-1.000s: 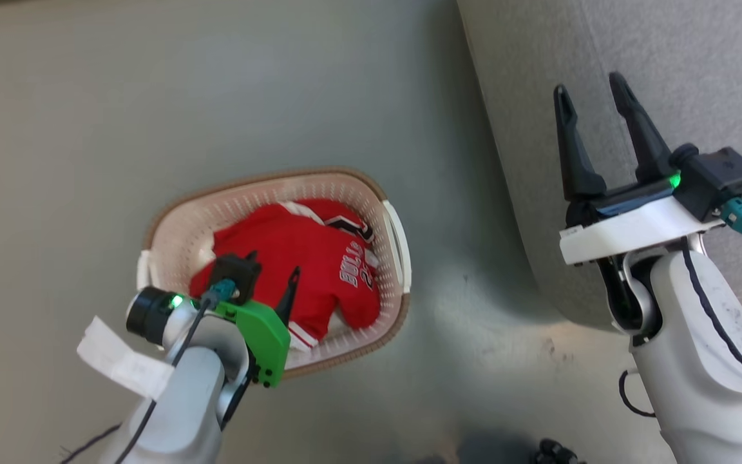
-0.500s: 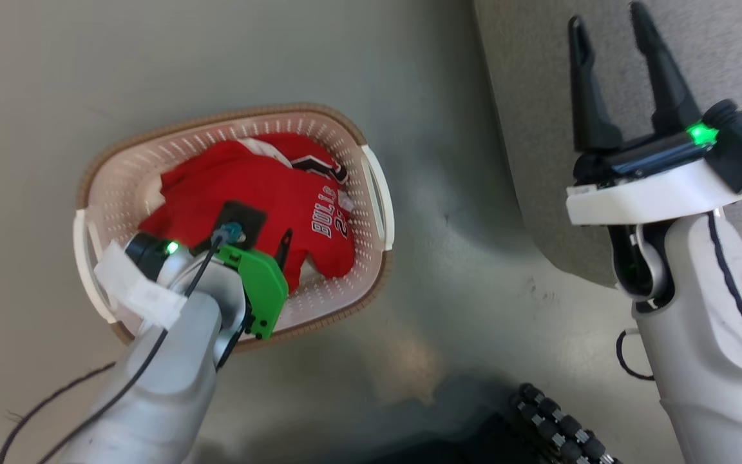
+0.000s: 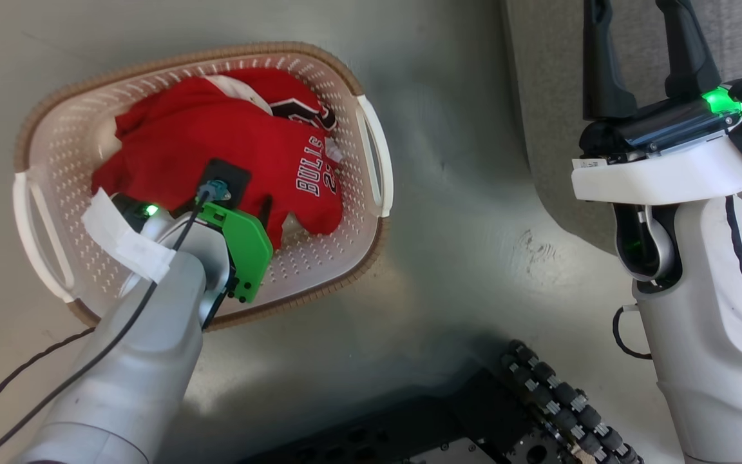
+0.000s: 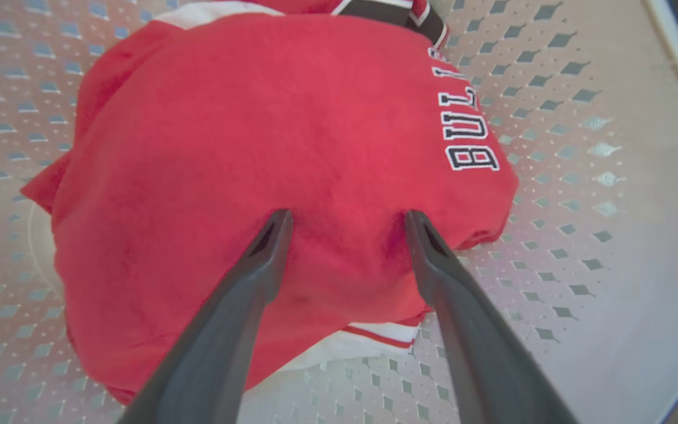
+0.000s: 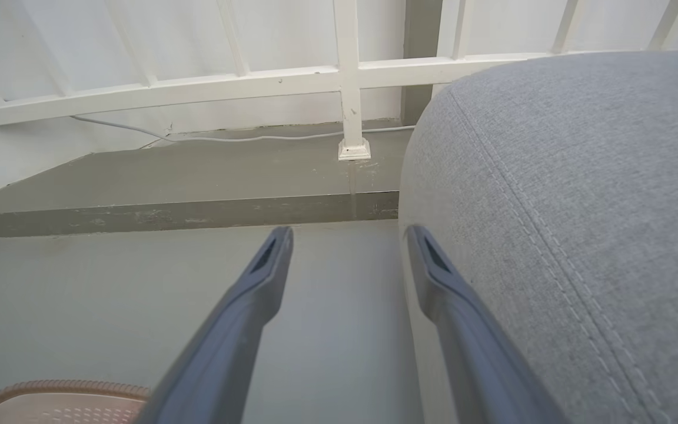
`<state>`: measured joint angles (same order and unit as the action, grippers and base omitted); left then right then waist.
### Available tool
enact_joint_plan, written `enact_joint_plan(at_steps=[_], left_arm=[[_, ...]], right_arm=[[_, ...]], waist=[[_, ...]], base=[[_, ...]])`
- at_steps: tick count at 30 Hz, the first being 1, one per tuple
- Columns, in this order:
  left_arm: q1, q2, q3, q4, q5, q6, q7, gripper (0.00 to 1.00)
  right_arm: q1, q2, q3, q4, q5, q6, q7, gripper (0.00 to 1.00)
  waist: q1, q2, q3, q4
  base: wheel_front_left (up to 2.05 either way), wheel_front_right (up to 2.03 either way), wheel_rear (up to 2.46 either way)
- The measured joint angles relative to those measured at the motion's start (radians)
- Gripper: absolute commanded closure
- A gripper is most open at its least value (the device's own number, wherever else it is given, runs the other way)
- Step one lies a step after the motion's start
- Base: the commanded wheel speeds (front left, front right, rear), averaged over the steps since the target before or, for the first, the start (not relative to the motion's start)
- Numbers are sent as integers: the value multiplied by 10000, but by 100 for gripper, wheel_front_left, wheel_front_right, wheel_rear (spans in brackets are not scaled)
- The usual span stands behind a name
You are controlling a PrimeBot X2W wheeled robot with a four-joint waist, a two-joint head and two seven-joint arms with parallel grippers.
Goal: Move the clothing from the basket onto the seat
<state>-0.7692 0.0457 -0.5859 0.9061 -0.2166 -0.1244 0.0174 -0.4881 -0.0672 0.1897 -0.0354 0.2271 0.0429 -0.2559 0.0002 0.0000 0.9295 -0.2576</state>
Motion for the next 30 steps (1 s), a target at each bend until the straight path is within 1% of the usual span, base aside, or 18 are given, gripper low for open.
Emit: enact_joint_plan(at_steps=[9,13,14,15,24,30], left_arm=[[-379,-4,79,665,-280,-2,-90,0],[-438,-12,278,989,-512,-2,-35,0],[-521,-12,286,1104,-652,-2,-33,51],[-548,-12,286,1127,-656,-2,-36,100],[-736,-17,-38,1432,-706,-2,-144,100],[-729,-17,-518,1425,-825,-2,-389,100]], right_arm=[[-1,40,-27,-113,17,98,0,0],[-1,48,-27,-226,17,140,0,0],[-2,54,-23,-245,17,188,0,0],[-2,54,-23,-251,17,190,0,0],[-5,63,-65,-226,0,274,0,0],[-5,67,-82,-13,-73,339,0,0]], waist=[[-1,0,408,-28],[-1,0,470,-2],[-1,0,494,9],[-1,0,504,11],[-1,0,442,36],[-1,0,160,97]], base=[[0,0,0],[0,0,0],[0,0,0],[0,0,0],[0,0,0],[0,0,0]])
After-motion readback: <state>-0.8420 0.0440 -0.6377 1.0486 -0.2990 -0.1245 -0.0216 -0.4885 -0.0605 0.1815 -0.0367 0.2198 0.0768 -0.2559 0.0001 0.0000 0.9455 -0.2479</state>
